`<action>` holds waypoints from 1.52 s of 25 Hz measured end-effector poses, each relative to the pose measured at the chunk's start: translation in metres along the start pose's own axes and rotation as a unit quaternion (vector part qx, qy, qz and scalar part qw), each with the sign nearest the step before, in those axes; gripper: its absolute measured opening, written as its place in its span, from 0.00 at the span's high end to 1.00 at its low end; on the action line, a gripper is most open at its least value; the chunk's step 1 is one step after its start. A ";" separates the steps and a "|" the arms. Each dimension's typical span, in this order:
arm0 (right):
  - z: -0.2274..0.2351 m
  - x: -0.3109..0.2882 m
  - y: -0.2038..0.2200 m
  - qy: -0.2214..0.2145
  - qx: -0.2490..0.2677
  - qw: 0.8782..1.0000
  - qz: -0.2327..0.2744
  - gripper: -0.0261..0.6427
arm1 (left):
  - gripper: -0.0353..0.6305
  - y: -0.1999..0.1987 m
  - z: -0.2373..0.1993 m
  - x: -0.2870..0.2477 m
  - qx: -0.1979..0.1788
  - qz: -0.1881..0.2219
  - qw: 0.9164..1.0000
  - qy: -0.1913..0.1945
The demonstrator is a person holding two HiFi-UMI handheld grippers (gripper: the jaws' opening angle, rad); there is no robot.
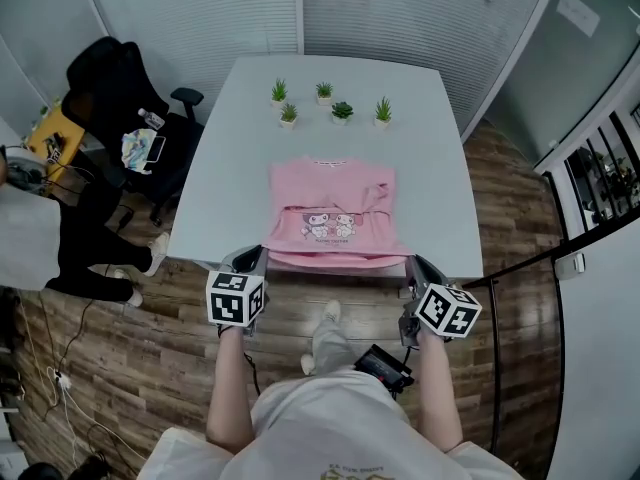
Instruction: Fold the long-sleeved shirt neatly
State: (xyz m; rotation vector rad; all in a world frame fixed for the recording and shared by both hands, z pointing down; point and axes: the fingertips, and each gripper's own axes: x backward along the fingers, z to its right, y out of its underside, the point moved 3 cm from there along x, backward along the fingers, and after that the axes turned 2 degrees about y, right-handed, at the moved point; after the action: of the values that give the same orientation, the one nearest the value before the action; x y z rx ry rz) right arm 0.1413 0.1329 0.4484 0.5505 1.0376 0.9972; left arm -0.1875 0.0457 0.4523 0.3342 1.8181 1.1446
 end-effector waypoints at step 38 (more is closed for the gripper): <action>0.034 -0.242 -0.143 -0.028 0.013 0.999 -0.016 0.93 | 0.92 -0.133 -0.115 -0.209 0.020 -0.022 0.999 -0.034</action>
State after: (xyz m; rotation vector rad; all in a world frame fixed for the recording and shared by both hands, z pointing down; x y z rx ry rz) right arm 0.1941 -0.1448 0.4603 0.5781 1.0066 0.9364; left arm -0.1395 -0.2222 0.4760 0.3505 1.7831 1.0550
